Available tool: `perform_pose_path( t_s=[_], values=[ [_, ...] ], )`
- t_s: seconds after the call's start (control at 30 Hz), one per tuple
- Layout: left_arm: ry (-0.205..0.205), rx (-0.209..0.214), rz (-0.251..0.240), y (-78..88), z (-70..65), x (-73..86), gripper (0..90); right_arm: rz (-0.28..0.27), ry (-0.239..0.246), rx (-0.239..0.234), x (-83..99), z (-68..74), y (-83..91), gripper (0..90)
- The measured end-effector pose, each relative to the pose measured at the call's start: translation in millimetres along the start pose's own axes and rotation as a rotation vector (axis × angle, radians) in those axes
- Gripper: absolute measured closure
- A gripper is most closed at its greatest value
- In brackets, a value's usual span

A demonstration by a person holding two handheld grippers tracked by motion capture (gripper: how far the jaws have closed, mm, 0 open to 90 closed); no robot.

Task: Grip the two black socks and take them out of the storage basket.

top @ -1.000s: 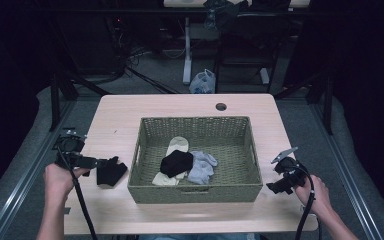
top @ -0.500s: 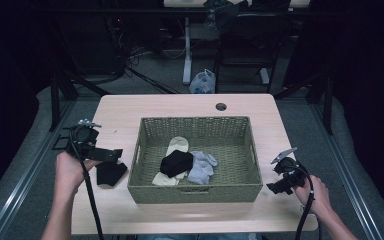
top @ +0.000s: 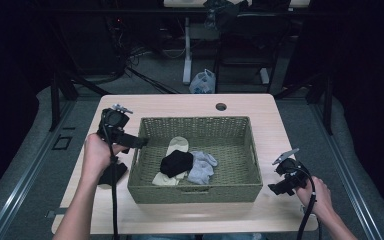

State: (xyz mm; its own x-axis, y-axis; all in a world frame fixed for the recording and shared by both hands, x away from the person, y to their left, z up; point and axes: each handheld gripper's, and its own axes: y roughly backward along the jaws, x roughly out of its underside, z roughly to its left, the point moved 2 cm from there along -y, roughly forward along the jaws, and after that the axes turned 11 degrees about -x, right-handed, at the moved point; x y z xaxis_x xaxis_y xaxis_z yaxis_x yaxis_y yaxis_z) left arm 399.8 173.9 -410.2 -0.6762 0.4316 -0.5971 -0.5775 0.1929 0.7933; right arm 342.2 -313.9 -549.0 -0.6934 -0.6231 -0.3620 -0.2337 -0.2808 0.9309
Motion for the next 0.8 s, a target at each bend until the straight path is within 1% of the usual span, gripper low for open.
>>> perform_pose_path(
  t_s=[0.03, 0.1, 0.13, 0.17, 0.2, 0.23, 0.3, 0.33, 0.37, 0.4, 0.43, 0.57, 0.7, 0.73, 0.77, 0.8],
  values=[
    [-0.008, 0.004, 0.003, -2.6, -3.1, -3.2, 0.0, -0.017, -0.008, -0.005, 0.0, 0.9, -1.3, 15.1],
    [-0.026, 0.003, 0.013, -9.1, -9.9, -9.8, 0.0, 0.011, 0.008, -0.001, -0.4, 0.6, -0.6, 15.1],
    [-0.035, 0.005, 0.017, -11.9, -12.4, -12.4, 0.0, 0.011, 0.007, 0.004, 0.1, 0.5, -1.3, 15.1],
    [-0.043, 0.007, 0.021, -14.0, -14.3, -14.2, 0.0, 0.006, 0.001, -0.007, 0.7, 0.3, -2.3, 15.1],
    [-0.049, 0.01, 0.026, -17.1, -17.0, -16.3, 0.0, 0.009, -0.001, -0.001, 1.3, -0.4, -2.3, 15.1],
    [-0.056, 0.017, 0.03, -21.1, -20.2, -18.8, 0.0, -0.008, -0.015, -0.013, 2.1, -0.3, -3.5, 15.1],
    [-0.066, 0.021, 0.038, -27.3, -24.8, -21.9, 0.0, -0.012, -0.017, 0.0, 2.6, -0.9, -2.6, 15.1],
    [-0.072, 0.025, 0.043, -31.1, -27.4, -23.6, 0.0, 0.004, -0.006, 0.001, 2.2, -1.5, -0.9, 15.1],
    [-0.078, 0.029, 0.054, -34.7, -29.9, -25.2, 0.0, -0.004, -0.008, 0.002, 2.1, -0.9, -0.9, 15.1],
    [-0.082, 0.035, 0.063, -38.5, -32.6, -26.5, 0.0, 0.002, -0.004, -0.003, 1.6, -0.5, -0.4, 15.0],
    [-0.087, 0.037, 0.069, -42.6, -35.4, -27.6, 0.1, 0.012, 0.002, 0.005, 1.5, -0.6, 0.0, 15.1],
    [-0.102, 0.053, 0.095, -59.1, -45.8, -31.5, 0.1, 0.009, 0.0, -0.001, 1.2, -0.5, -0.6, 15.0],
    [-0.124, 0.062, 0.145, -74.6, -54.7, -32.2, 0.1, 0.009, 0.001, -0.002, 1.2, -0.7, -0.7, 15.1],
    [-0.135, 0.065, 0.158, -78.4, -56.4, -32.0, 0.1, 0.008, 0.001, -0.002, 1.2, -0.8, -0.8, 15.1],
    [-0.134, 0.067, 0.169, -82.2, -59.1, -31.4, 0.1, 0.008, 0.0, -0.002, 1.3, -0.8, -0.8, 15.1],
    [-0.14, 0.069, 0.174, -86.3, -61.2, -30.7, 0.2, -0.01, -0.008, -0.009, 1.6, -0.4, -2.0, 15.1]
  ],
)
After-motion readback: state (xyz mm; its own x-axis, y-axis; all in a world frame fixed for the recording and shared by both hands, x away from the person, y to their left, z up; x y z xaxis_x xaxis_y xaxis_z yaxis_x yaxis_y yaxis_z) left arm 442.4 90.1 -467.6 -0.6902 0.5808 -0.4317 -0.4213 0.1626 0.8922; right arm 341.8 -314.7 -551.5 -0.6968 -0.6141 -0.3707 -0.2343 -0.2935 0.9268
